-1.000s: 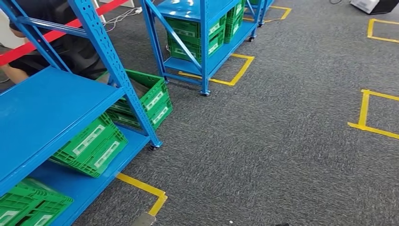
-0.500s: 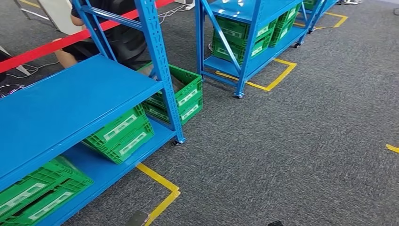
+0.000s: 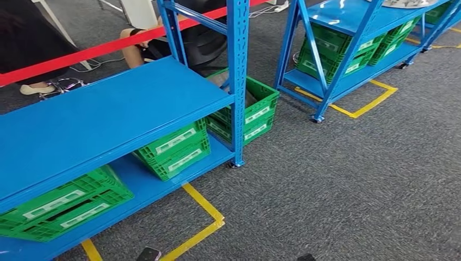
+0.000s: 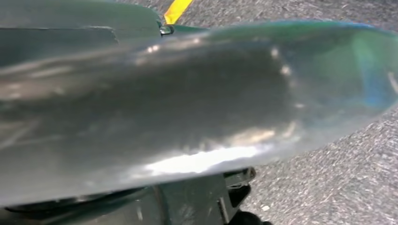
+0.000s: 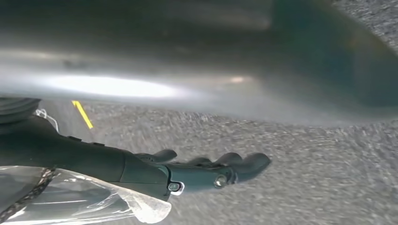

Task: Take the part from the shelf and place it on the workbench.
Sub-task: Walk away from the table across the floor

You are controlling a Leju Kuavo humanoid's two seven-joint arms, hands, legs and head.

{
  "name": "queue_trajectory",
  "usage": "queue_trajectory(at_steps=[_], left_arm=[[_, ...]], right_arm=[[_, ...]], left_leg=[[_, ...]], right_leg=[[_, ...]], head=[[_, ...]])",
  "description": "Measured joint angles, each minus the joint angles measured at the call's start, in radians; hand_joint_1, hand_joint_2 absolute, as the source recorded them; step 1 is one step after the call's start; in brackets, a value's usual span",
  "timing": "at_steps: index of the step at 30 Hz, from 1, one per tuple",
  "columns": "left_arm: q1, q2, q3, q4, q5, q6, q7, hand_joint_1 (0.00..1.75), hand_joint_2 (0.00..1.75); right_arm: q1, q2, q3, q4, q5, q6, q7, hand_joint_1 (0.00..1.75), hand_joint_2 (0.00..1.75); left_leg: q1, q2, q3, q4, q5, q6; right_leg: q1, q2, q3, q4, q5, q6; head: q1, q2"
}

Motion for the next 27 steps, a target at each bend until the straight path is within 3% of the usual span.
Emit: queue_trajectory(at_steps=[1,3,5,7,8,9,10,12,14,16,17,19,20,21,22,23,24,25,26,27], left_arm=[[0.003,0.002,0.0,0.0,-0.002,-0.001,0.0,0.0,0.0],[0.006,0.005,0.0,0.0,-0.003,-0.002,0.0,0.0,0.0],[0.004,0.006,0.0,0.0,-0.005,-0.003,0.0,0.0,0.0],[0.004,0.008,0.0,0.0,-0.01,-0.005,0.0,0.0,0.0],[0.006,0.009,0.0,0.0,-0.013,-0.007,0.0,0.0,0.0],[0.008,0.01,0.0,0.0,-0.016,-0.008,0.0,0.0,0.0],[0.011,0.011,0.0,0.0,-0.019,-0.01,0.0,0.0,0.0],[0.011,0.013,0.0,0.0,-0.023,-0.011,0.0,0.0,0.0],[0.009,0.014,0.0,0.0,-0.024,-0.012,0.0,0.0,0.0],[0.012,0.015,0.0,0.0,-0.026,-0.013,0.001,0.0,0.0],[0.016,0.016,-0.001,0.0,-0.027,-0.013,0.001,0.0,0.0],[0.018,0.017,-0.001,0.0,-0.03,-0.013,0.001,0.0,0.0],[0.017,0.018,-0.001,0.0,-0.031,-0.013,0.001,0.0,0.0],[0.015,0.018,-0.002,0.0,-0.032,-0.013,0.001,0.0,0.0],[0.014,0.018,-0.003,0.0,-0.033,-0.013,0.001,0.0,0.0],[0.015,0.018,-0.004,0.0,-0.033,-0.013,0.001,0.0,0.0],[0.016,0.018,-0.004,0.0,-0.033,-0.013,0.001,0.0,0.0],[0.017,0.019,-0.005,0.0,-0.033,-0.013,0.001,0.0,0.0],[0.017,0.019,-0.005,0.0,-0.033,-0.013,0.001,0.0,0.0],[0.016,0.018,-0.005,0.0,-0.033,-0.013,0.001,0.0,0.0]], right_arm=[[-0.001,0.001,0.0,0.0,-0.001,0.0,0.0,0.0,0.0],[-0.001,0.002,0.0,0.0,-0.002,0.0,0.0,0.0,0.0],[0.001,0.003,0.0,0.0,-0.005,0.0,-0.001,0.0,0.0],[0.004,0.003,-0.001,0.0,-0.01,-0.002,-0.001,0.0,0.0],[0.004,0.003,-0.001,0.0,-0.012,-0.004,-0.002,0.0,0.0],[0.004,0.003,-0.002,0.0,-0.014,-0.005,-0.002,0.0,0.0],[0.003,0.003,-0.002,0.0,-0.016,-0.007,-0.003,0.0,0.0],[0.002,0.004,-0.002,0.0,-0.017,-0.01,-0.004,0.0,0.0],[0.002,0.004,-0.002,0.0,-0.018,-0.013,-0.004,0.0,0.0],[0.0,0.005,-0.002,0.0,-0.019,-0.015,-0.004,0.0,0.0],[-0.002,0.005,-0.002,0.0,-0.019,-0.016,-0.004,0.0,0.0],[-0.004,0.006,-0.002,0.0,-0.019,-0.017,-0.005,0.0,0.0],[-0.002,0.006,-0.002,0.0,-0.019,-0.018,-0.005,0.0,0.0],[0.0,0.006,-0.002,0.0,-0.019,-0.018,-0.005,0.0,0.0],[0.002,0.006,-0.002,0.0,-0.019,-0.018,-0.005,0.0,0.0],[0.004,0.006,-0.002,0.0,-0.019,-0.018,-0.005,0.0,0.0],[0.005,0.006,-0.002,0.0,-0.019,-0.019,-0.005,0.0,0.0],[0.005,0.006,-0.002,0.0,-0.019,-0.019,-0.005,0.0,0.0],[0.005,0.006,-0.002,0.0,-0.019,-0.02,-0.006,0.0,0.0],[0.004,0.006,-0.002,0.0,-0.019,-0.021,-0.008,0.0,0.0]], left_leg=[[0.002,-0.006,-0.002,0.0,0.0,-0.006],[0.0,0.024,-0.016,0.029,-0.022,-0.016],[-0.002,0.084,-0.065,0.137,-0.08,-0.025],[0.002,0.11,-0.125,0.261,-0.125,-0.031],[0.004,0.114,-0.136,0.283,-0.123,-0.033],[0.006,0.118,-0.126,0.263,-0.099,-0.033],[0.006,0.125,-0.099,0.207,-0.062,-0.032],[0.0,0.166,-0.03,0.07,-0.005,-0.025],[-0.009,0.196,-0.001,0.009,0.003,-0.015],[-0.01,0.18,-0.003,0.004,0.0,-0.004],[-0.009,0.169,-0.002,0.0,0.001,0.001],[-0.003,0.146,0.0,-0.007,0.005,0.013],[-0.001,0.135,0.0,-0.007,0.005,0.017],[-0.001,0.122,-0.001,-0.007,0.005,0.021],[-0.001,0.108,-0.001,-0.007,0.005,0.022],[-0.002,0.093,0.0,-0.006,0.004,0.023],[-0.002,0.077,0.002,-0.006,0.004,0.022],[-0.002,0.062,0.005,-0.005,0.003,0.021],[-0.001,0.047,0.007,-0.005,0.001,0.02],[-0.002,0.033,0.008,-0.003,0.0,0.016]], right_leg=[[-0.001,-0.01,0.002,-0.001,0.002,-0.006],[-0.004,-0.034,0.007,-0.009,0.005,-0.018],[-0.003,-0.064,0.012,-0.013,0.004,-0.027],[-0.001,-0.096,0.015,-0.013,-0.001,-0.03],[-0.001,-0.11,0.018,-0.013,-0.004,-0.03],[-0.001,-0.123,0.022,-0.013,-0.007,-0.03],[-0.001,-0.136,0.027,-0.013,-0.011,-0.028],[0.002,-0.159,0.037,-0.012,-0.022,-0.02],[0.007,-0.18,0.044,-0.012,-0.03,-0.008],[0.009,-0.199,0.052,-0.015,-0.035,0.002],[0.007,-0.19,0.053,-0.012,-0.042,0.007],[0.004,-0.134,0.027,0.044,-0.08,0.015],[0.002,-0.101,-0.004,0.103,-0.11,0.017],[0.002,-0.083,-0.041,0.176,-0.14,0.018],[0.002,-0.076,-0.077,0.238,-0.157,0.019],[0.002,-0.073,-0.101,0.272,-0.155,0.019],[0.002,-0.071,-0.108,0.267,-0.132,0.018],[0.002,-0.066,-0.097,0.222,-0.092,0.016],[0.0,-0.052,-0.073,0.154,-0.047,0.014],[-0.002,-0.022,-0.048,0.089,-0.015,0.011]], head=[[0.0,0.0],[-0.004,0.0],[-0.009,0.0],[-0.01,0.0],[-0.011,0.0],[-0.011,0.0],[-0.011,0.0],[-0.012,0.0],[-0.011,0.0],[-0.009,0.0],[-0.007,0.0],[-0.003,0.0],[0.0,0.0],[0.001,0.0],[0.002,0.0],[0.002,0.0],[0.002,0.0],[0.002,0.0],[0.002,0.0],[0.001,0.0]])
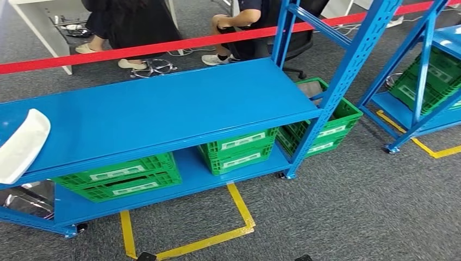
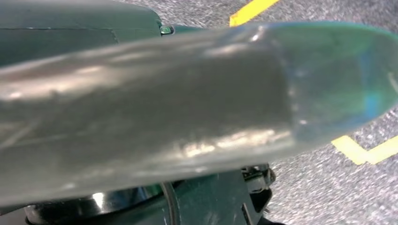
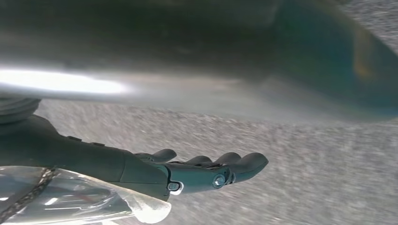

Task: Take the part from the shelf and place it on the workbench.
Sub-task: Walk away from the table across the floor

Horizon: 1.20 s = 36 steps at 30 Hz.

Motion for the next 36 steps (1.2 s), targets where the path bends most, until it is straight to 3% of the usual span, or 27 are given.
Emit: queue_trajectory(at_steps=[2,3,5,7,9,11,12,14,16,18,20,22,24,26,27,28,30,31,32,34,35,36], left_arm=[[-0.002,0.0,0.0,0.0,0.0,0.0,0.0,0.0,0.0],[-0.001,0.0,0.0,0.0,0.0,0.0,0.0,0.0,0.0],[0.002,0.002,-0.001,0.0,0.0,0.001,0.0,0.0,0.0],[0.002,0.003,-0.001,0.0,0.0,0.002,0.0,0.0,0.0],[-0.002,0.003,-0.001,0.0,0.0,0.002,0.0,0.0,0.0],[-0.003,0.004,-0.001,0.0,0.0,0.002,0.0,0.0,0.0],[-0.001,0.004,-0.001,0.0,0.0,0.002,0.0,0.0,0.0],[0.002,0.004,-0.001,0.0,0.0,0.002,0.0,0.0,0.0],[0.0,0.005,-0.001,0.0,0.0,0.003,0.0,0.0,0.0],[-0.002,0.006,-0.001,0.0,0.0,0.004,0.0,0.0,0.0],[0.002,0.007,-0.001,0.0,0.0,0.004,0.0,0.0,0.0],[0.004,0.007,-0.001,0.0,0.0,0.004,0.0,0.0,0.0],[0.0,0.006,-0.001,0.0,0.001,0.004,0.0,0.0,0.0],[-0.002,0.005,-0.001,0.0,0.001,0.004,0.0,0.0,0.0],[-0.001,0.004,-0.001,0.0,0.001,0.004,0.0,0.0,0.0],[0.0,0.004,-0.001,0.0,0.0,0.004,0.0,0.0,0.0],[0.0,0.004,-0.001,0.0,0.001,0.003,0.0,0.0,0.0],[-0.001,0.004,-0.001,0.0,0.002,0.002,0.0,0.0,0.44],[-0.002,0.004,-0.001,0.0,0.005,0.004,0.001,0.0,0.87],[0.0,0.004,-0.001,0.0,0.012,0.01,0.009,0.0,1.75],[0.002,0.004,-0.001,0.0,0.013,0.01,0.02,0.0,1.75],[0.003,0.006,-0.004,0.0,0.013,0.007,0.036,0.0,1.31]], right_arm=[[0.0,0.0,0.0,0.0,0.0,-0.004,-0.006,0.0,0.0],[0.0,0.0,0.0,0.0,0.0,-0.006,-0.009,0.0,0.0],[-0.001,0.001,0.0,0.0,-0.001,-0.01,-0.014,0.0,0.0],[-0.001,0.003,0.0,0.0,-0.002,-0.013,-0.017,0.0,0.0],[0.001,0.003,0.0,0.0,-0.002,-0.015,-0.02,0.0,0.0],[0.004,0.003,0.0,0.0,-0.002,-0.016,-0.022,0.0,0.0],[0.003,0.003,0.0,0.0,-0.002,-0.016,-0.022,0.0,0.0],[0.0,0.003,0.0,0.0,-0.003,-0.018,-0.024,0.0,0.0],[-0.001,0.004,0.0,0.0,-0.003,-0.019,-0.026,0.0,0.0],[-0.003,0.004,0.0,0.0,-0.003,-0.02,-0.027,0.0,0.0],[-0.006,0.004,0.0,0.0,-0.003,-0.021,-0.027,0.0,0.0],[-0.009,0.005,0.0,0.0,-0.003,-0.022,-0.029,0.0,0.0],[-0.007,0.005,0.0,0.0,-0.003,-0.023,-0.03,0.0,0.0],[-0.003,0.005,0.0,0.0,-0.005,-0.023,-0.032,0.0,0.0],[-0.001,0.005,0.0,0.0,-0.007,-0.023,-0.033,0.0,0.0],[0.0,0.005,0.0,0.0,-0.009,-0.024,-0.034,0.0,0.0],[-0.001,0.005,0.0,0.0,-0.015,-0.026,-0.041,0.0,0.0],[-0.001,0.005,-0.001,0.0,-0.02,-0.027,-0.047,0.0,0.0],[-0.003,0.005,-0.001,0.0,-0.029,-0.028,-0.055,0.0,0.44],[-0.006,0.005,-0.008,0.0,-0.055,-0.026,-0.07,0.0,1.31],[-0.007,0.006,-0.013,0.0,-0.066,-0.021,-0.071,0.0,1.75],[-0.007,0.006,-0.018,0.0,-0.072,-0.015,-0.065,0.0,1.75]], left_leg=[[0.003,-0.025,-0.007,0.004,0.0,-0.01],[0.005,-0.037,-0.011,0.004,0.002,-0.017],[0.007,-0.051,-0.016,0.004,0.004,-0.031],[0.003,-0.004,-0.036,0.049,-0.024,-0.043],[0.005,0.06,-0.09,0.167,-0.084,-0.053],[0.01,0.079,-0.139,0.268,-0.116,-0.059],[0.012,0.083,-0.14,0.271,-0.105,-0.061],[0.012,0.098,-0.088,0.17,-0.04,-0.057],[0.003,0.139,-0.023,0.047,0.004,-0.045],[-0.006,0.158,-0.004,0.003,0.004,-0.031],[-0.004,0.139,-0.005,-0.004,0.006,-0.019],[0.002,0.119,-0.002,-0.012,0.012,-0.007],[0.006,0.096,-0.002,-0.016,0.014,0.001],[0.007,0.07,-0.003,-0.015,0.014,0.004],[0.007,0.055,-0.002,-0.015,0.013,0.004],[0.008,0.041,-0.001,-0.014,0.013,0.002],[0.012,0.015,0.001,-0.007,0.008,-0.005],[0.012,0.003,-0.002,0.0,0.004,-0.011],[0.011,-0.005,-0.005,0.006,0.001,-0.017],[0.009,-0.014,-0.012,0.016,-0.001,-0.015],[0.009,-0.014,-0.012,0.014,0.001,-0.01],[0.009,-0.013,-0.011,0.013,0.002,-0.004]], right_leg=[[-0.004,0.047,0.036,-0.076,0.02,-0.005],[-0.003,0.054,0.043,-0.083,0.015,-0.008],[-0.004,0.03,0.051,-0.091,0.017,-0.016],[-0.007,-0.001,0.059,-0.101,0.019,-0.029],[-0.004,-0.038,0.066,-0.104,0.015,-0.039],[-0.002,-0.074,0.071,-0.104,0.01,-0.041],[-0.001,-0.089,0.074,-0.103,0.007,-0.041],[-0.001,-0.114,0.082,-0.103,0.001,-0.039],[0.004,-0.136,0.09,-0.103,-0.007,-0.03],[0.009,-0.158,0.094,-0.104,-0.014,-0.019],[0.008,-0.17,0.101,-0.106,-0.02,-0.009],[0.006,-0.127,0.09,-0.074,-0.046,0.0],[0.004,-0.067,0.034,0.04,-0.105,0.004],[0.003,-0.051,-0.035,0.163,-0.144,0.006],[0.002,-0.049,-0.051,0.182,-0.135,0.007],[0.0,-0.047,-0.049,0.161,-0.106,0.009],[-0.007,-0.028,-0.004,0.04,-0.027,0.013],[-0.01,-0.015,0.019,-0.02,-0.004,0.012],[-0.011,-0.004,0.036,-0.059,0.007,0.01],[-0.012,0.002,0.046,-0.08,0.004,0.004],[-0.011,0.001,0.048,-0.079,0.006,0.002],[-0.01,0.001,0.049,-0.079,0.007,0.001]], head=[[-0.001,0.0],[-0.001,0.0],[-0.001,0.0],[-0.008,0.0],[-0.015,0.0],[-0.015,0.0],[-0.015,0.0],[-0.016,0.0],[-0.016,0.0],[-0.015,0.0],[-0.015,0.0],[-0.01,0.0],[-0.004,0.0],[-0.002,0.0],[-0.002,0.0],[-0.002,0.0],[-0.002,0.0],[-0.001,0.0],[-0.001,0.0],[-0.001,0.0],[-0.002,0.0],[-0.002,0.0]])
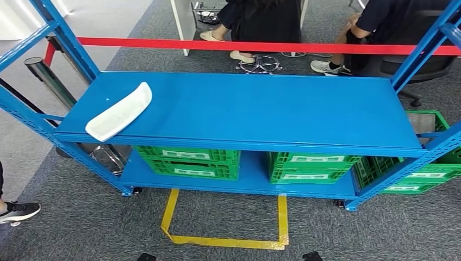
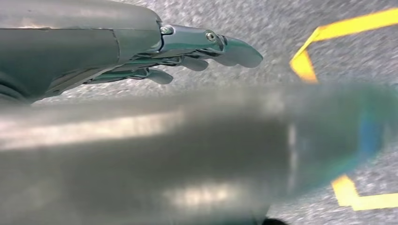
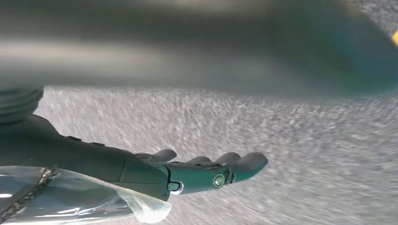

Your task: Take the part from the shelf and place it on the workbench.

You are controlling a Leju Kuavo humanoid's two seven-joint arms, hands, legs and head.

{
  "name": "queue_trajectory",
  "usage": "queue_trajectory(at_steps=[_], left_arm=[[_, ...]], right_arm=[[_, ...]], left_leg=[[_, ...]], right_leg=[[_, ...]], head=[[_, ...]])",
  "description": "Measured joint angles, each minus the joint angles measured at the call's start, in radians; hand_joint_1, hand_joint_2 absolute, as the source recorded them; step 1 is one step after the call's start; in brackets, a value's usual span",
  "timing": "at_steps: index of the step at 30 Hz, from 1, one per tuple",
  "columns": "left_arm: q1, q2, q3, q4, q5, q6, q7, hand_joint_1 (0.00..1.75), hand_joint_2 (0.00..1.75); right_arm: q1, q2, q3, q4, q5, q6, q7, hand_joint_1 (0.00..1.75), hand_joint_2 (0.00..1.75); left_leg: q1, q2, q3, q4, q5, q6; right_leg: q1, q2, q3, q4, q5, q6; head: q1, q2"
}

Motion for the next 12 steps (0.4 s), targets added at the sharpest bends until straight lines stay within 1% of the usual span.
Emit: queue_trajectory(at_steps=[1,3,4,7,8,9,11,12], left_arm=[[0.001,0.001,-0.006,0.0,0.001,-0.006,0.018,0.0,0.87],[0.004,0.007,-0.031,0.0,0.017,-0.016,0.051,0.0,0.0],[0.007,0.01,-0.046,0.0,0.032,-0.019,0.062,0.0,0.0],[0.014,0.019,-0.092,-0.002,0.086,-0.021,0.085,0.0,0.0],[0.017,0.023,-0.108,-0.003,0.106,-0.021,0.092,0.0,0.0],[0.019,0.026,-0.125,-0.004,0.127,-0.021,0.099,0.0,0.0],[0.025,0.032,-0.159,-0.006,0.166,-0.021,0.112,0.0,0.0],[0.027,0.034,-0.168,-0.006,0.176,-0.021,0.115,0.0,0.0]], right_arm=[[0.001,0.0,-0.003,0.0,-0.004,0.007,0.009,0.0,1.31],[0.004,-0.001,0.003,0.0,-0.021,0.017,0.031,0.0,0.44],[0.007,-0.002,0.009,0.0,-0.036,0.022,0.038,0.0,0.0],[0.012,-0.006,0.036,-0.002,-0.098,0.039,0.051,0.0,0.0],[0.014,-0.009,0.048,-0.004,-0.12,0.045,0.054,0.0,0.0],[0.017,-0.012,0.06,-0.006,-0.143,0.051,0.057,0.0,0.0],[0.023,-0.019,0.087,-0.009,-0.187,0.062,0.063,0.0,0.0],[0.024,-0.02,0.093,-0.011,-0.198,0.065,0.064,0.0,0.0]], left_leg=[[0.0,0.001,0.001,-0.002,0.002,0.002],[0.0,0.001,0.005,-0.007,0.003,0.003],[0.0,0.001,0.007,-0.01,0.003,0.003],[0.001,0.002,0.009,-0.013,0.003,0.003],[0.001,0.002,0.009,-0.014,0.003,0.0],[0.002,0.002,0.009,-0.015,0.002,-0.005],[0.004,0.002,0.009,-0.016,0.001,-0.022],[0.005,0.002,0.009,-0.017,0.0,-0.027]], right_leg=[[0.001,0.0,0.0,0.0,0.001,-0.001],[0.002,0.0,0.001,0.0,0.0,-0.004],[0.003,0.0,0.002,0.0,-0.001,-0.006],[0.005,0.0,0.002,0.001,-0.003,-0.013],[0.006,0.0,0.003,0.001,-0.004,-0.015],[0.007,-0.001,0.003,0.001,-0.005,-0.016],[0.008,-0.001,0.003,0.001,-0.006,-0.017],[0.008,-0.001,0.003,0.001,-0.006,-0.018]], head=[[0.0,0.0],[0.0,0.0],[0.0,0.0],[0.0,0.0],[0.0,0.0],[0.0,0.0],[0.0,0.0],[0.0,0.0]])
